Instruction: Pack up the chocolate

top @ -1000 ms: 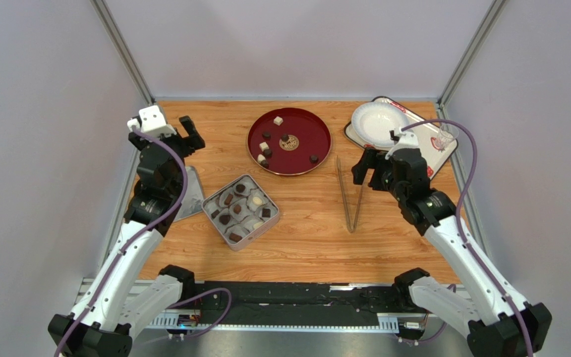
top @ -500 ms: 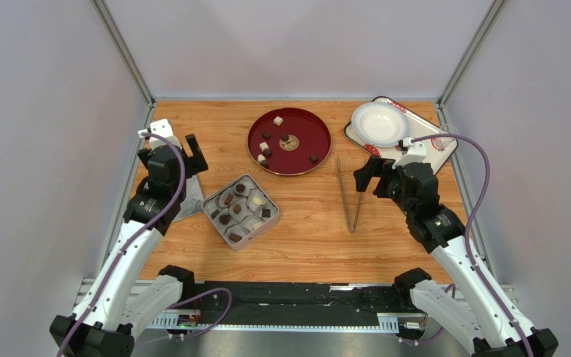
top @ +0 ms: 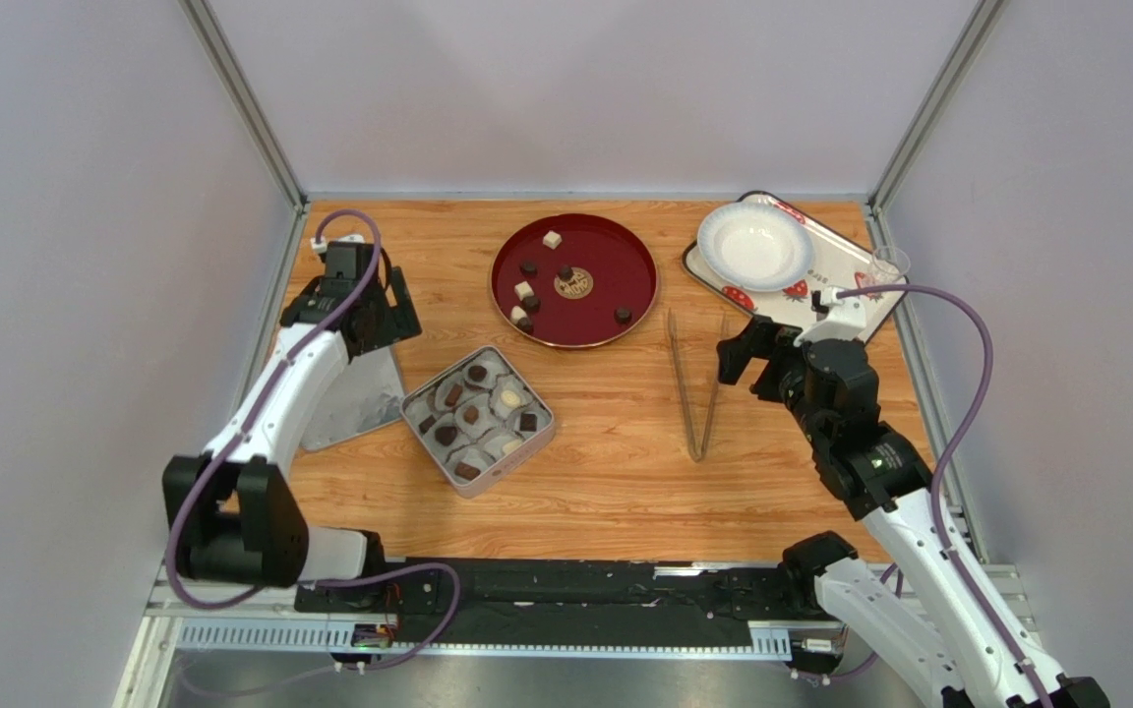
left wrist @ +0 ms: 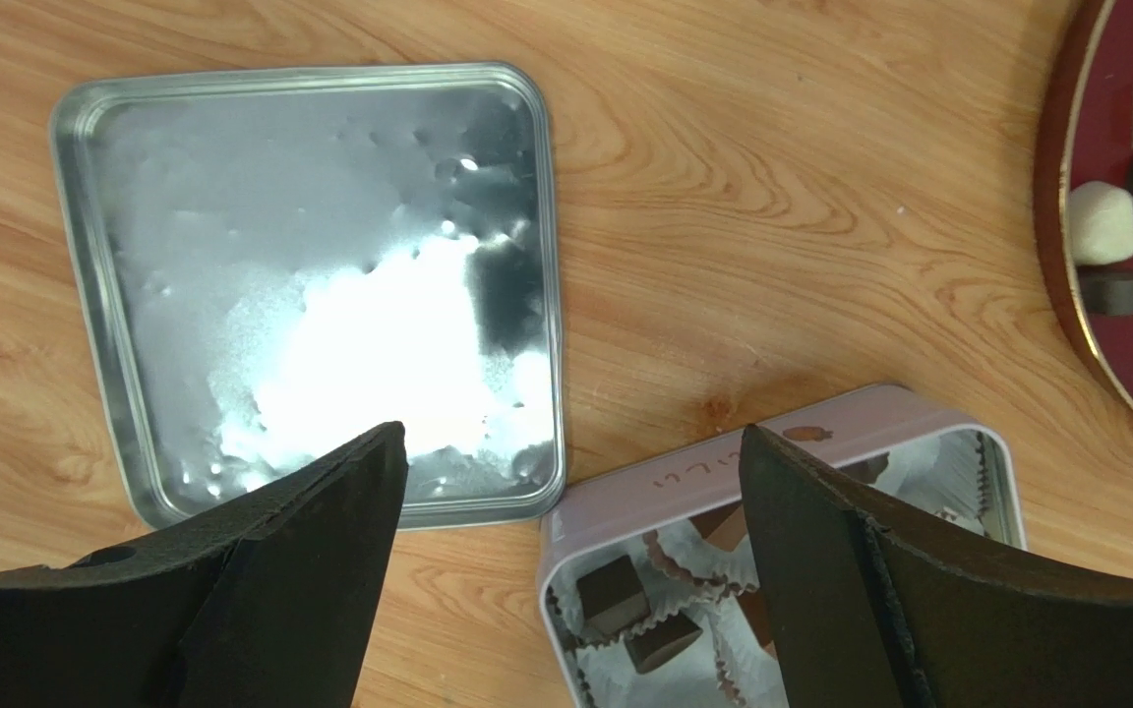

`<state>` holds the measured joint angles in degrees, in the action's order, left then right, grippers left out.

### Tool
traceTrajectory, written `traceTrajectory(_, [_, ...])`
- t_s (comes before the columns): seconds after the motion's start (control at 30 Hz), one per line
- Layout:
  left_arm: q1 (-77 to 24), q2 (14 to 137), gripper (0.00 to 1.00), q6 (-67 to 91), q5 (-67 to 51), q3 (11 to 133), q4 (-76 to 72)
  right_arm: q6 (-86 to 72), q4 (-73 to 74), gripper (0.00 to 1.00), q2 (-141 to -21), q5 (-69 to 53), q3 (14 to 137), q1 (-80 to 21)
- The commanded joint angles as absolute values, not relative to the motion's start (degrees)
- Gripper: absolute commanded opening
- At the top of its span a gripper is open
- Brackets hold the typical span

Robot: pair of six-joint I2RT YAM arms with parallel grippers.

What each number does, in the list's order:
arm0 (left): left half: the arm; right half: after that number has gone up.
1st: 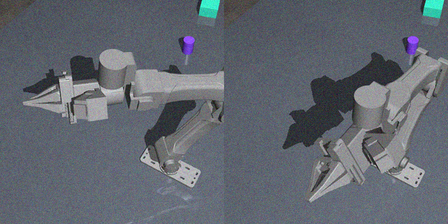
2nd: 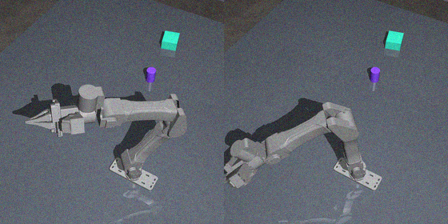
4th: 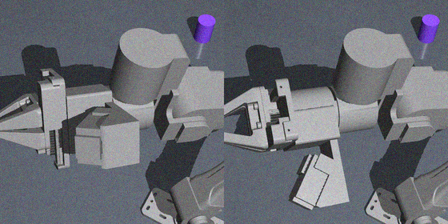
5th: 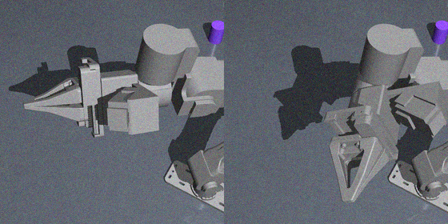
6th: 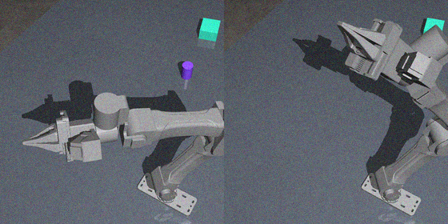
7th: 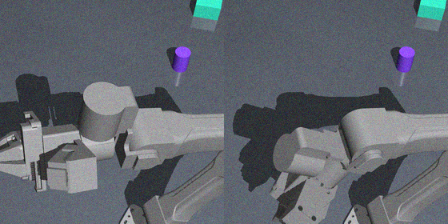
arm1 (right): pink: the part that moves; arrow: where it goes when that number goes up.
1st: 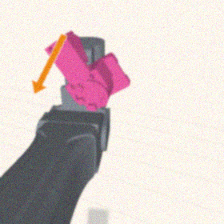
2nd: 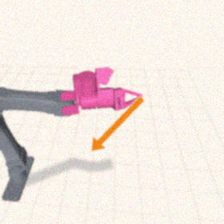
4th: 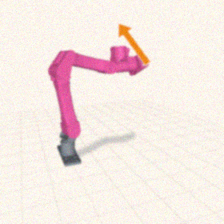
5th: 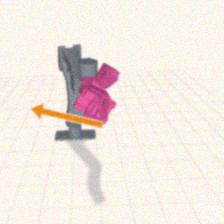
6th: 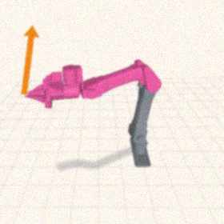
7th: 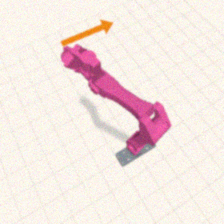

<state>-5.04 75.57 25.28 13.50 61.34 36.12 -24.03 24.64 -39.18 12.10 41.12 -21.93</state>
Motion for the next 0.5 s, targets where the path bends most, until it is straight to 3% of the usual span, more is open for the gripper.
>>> traceTrajectory(0.0, [-2.55, 84.01, 0.89, 24.79, 9.41, 66.7, 38.67, -24.96, 23.82, 1.0, -37.79, 15.29, 40.69, -21.8])
traceTrajectory(0.13, [-0.35, 91.39, 0.87, 23.47, 7.48, 69.87, 39.46, -25.22, 24.17, 0.99, -37.53, 17.49, 40.25, -21.8])
traceTrajectory(0.3, [1.76, 100.01, 0.68, 21.62, 4.31, 74.26, 42.27, -24.96, 24.35, 0.99, -37.71, 17.32, 40.43, -21.8])
traceTrajectory(0.43, [1.84, 103.27, 0.66, 21.09, 4.22, 75.06, 42.98, -24.87, 24.08, 1.0, -37.88, 16.96, 40.17, -21.71])
traceTrajectory(0.47, [1.76, 103.71, 0.57, 21.01, 4.31, 74.88, 42.37, -24.87, 23.91, 0.99, -37.88, 16.96, 40.17, -21.8])
